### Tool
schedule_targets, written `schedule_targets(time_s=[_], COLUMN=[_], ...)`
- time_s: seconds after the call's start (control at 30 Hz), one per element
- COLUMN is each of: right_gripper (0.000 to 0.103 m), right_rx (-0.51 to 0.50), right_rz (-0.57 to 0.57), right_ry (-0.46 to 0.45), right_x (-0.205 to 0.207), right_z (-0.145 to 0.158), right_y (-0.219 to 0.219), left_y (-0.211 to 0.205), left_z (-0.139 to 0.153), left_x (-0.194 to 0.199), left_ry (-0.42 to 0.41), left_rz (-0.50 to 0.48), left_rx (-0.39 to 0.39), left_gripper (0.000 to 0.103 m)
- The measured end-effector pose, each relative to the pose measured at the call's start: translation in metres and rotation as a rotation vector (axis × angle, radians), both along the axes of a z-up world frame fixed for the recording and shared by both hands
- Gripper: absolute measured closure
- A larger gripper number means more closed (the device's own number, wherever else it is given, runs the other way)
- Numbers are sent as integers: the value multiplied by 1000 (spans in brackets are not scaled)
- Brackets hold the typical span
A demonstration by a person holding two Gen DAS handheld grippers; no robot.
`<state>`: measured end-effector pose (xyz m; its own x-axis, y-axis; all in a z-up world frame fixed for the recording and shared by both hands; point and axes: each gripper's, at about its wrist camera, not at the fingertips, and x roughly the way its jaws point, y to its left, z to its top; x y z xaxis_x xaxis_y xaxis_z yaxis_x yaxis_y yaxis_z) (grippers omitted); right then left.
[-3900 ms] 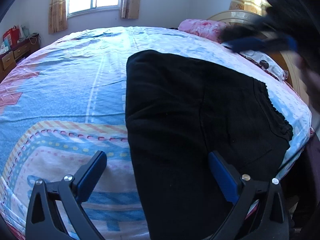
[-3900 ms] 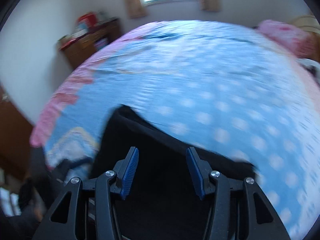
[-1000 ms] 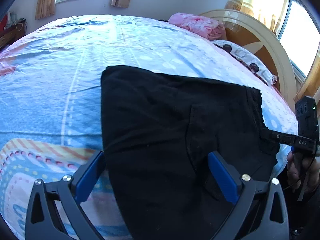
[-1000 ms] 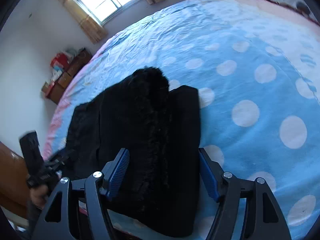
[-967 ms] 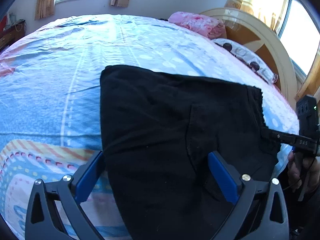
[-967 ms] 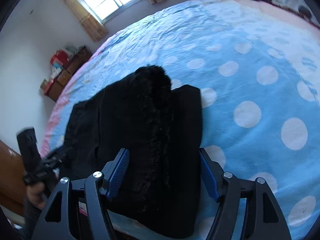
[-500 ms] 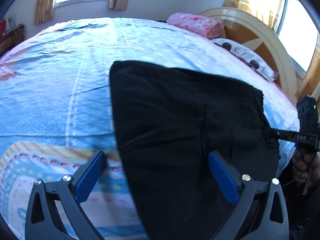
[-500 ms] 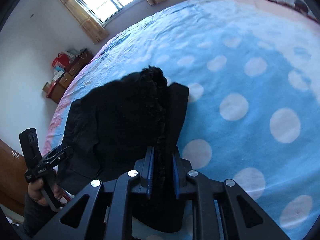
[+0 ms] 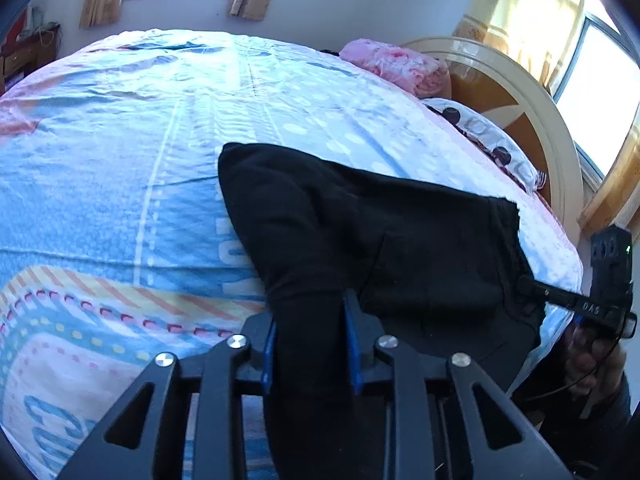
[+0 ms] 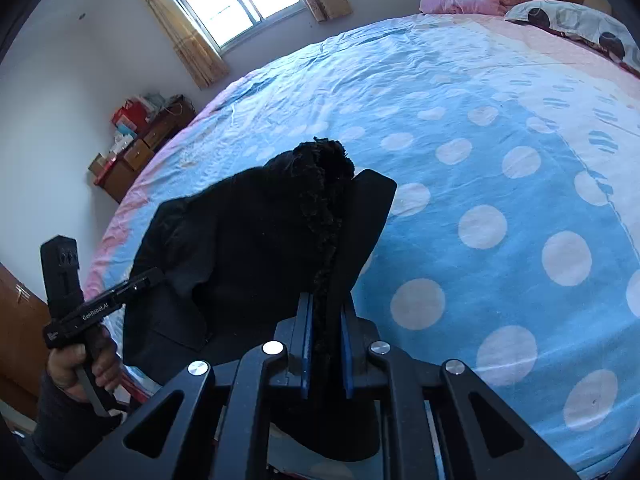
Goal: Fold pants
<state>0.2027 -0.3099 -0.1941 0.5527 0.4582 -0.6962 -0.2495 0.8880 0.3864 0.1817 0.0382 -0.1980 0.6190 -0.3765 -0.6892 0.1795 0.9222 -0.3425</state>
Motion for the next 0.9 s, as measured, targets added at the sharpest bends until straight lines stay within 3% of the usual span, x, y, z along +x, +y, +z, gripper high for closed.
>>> schedule_targets(time_s=[0.3,0.5,0.67,0.9], right_gripper=[92,93,93,93], right_rx=[-33,-82,-89,-107], right_rz=[59,152,260,470], right_ry=[-72,-136,-161,-180], right_x=[-3,16,65,143], right_z=[46,82,105,121], right_y=[22,62,122,256], left_y=[7,38,91,182], left_z=[27,54,73,87], left_x=[-15,-18,-11,-13], left_ry=[-70,-130,-168,-199], left_rz=[7,49,150,353], left_rx=[-52,-37,25,110], left_gripper=[85,86,86,87])
